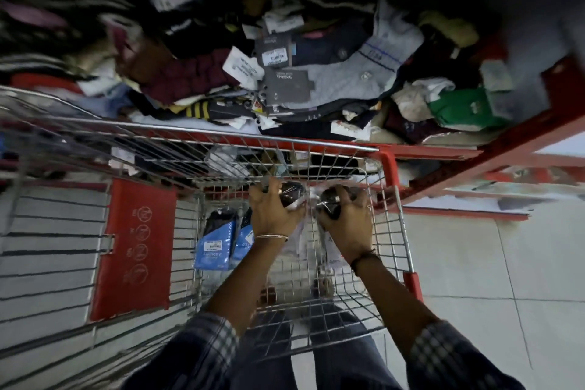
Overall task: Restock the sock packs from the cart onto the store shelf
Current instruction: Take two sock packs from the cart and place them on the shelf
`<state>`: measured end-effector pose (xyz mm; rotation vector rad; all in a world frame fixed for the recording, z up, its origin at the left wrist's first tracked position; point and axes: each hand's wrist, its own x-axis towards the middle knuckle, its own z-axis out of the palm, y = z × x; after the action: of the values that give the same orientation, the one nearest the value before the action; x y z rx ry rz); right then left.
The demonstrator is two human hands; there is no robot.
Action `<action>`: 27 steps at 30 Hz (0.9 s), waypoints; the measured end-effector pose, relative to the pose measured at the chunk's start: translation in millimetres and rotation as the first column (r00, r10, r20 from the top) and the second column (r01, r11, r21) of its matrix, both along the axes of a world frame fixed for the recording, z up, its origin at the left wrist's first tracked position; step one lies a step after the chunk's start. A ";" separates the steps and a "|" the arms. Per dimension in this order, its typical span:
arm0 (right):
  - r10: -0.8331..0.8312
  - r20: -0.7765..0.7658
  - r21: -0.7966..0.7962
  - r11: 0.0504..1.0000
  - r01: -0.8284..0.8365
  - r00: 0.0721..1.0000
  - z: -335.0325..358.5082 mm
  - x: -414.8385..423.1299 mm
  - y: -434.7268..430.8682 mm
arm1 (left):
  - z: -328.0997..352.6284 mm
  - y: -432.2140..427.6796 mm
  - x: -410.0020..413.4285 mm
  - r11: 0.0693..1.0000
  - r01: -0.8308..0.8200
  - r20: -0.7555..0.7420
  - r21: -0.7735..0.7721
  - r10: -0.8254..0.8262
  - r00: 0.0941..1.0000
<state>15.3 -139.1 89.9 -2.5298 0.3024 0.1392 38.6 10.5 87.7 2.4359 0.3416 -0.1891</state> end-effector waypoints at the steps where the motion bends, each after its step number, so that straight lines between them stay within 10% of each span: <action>1: 0.014 0.020 -0.001 1.000 -0.014 1.000 9.3 0.1 -1.4 | 8.8 1.9 0.8 1.000 0.002 0.013 0.001 -0.002 1.000; 13: -0.059 0.486 0.117 0.993 0.002 0.872 187.7 14.9 -14.4 | 183.2 4.0 8.7 0.992 -0.072 0.456 0.103 0.017 0.890; 27: -0.129 0.896 0.129 0.991 0.028 0.425 359.6 80.4 -54.8 | 354.0 -36.2 60.6 0.991 -0.067 0.854 -0.118 0.135 0.502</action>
<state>95.8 -193.9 449.5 -2.0907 -0.0471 -1.2186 99.2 -25.7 441.7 2.0956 0.0028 1.0531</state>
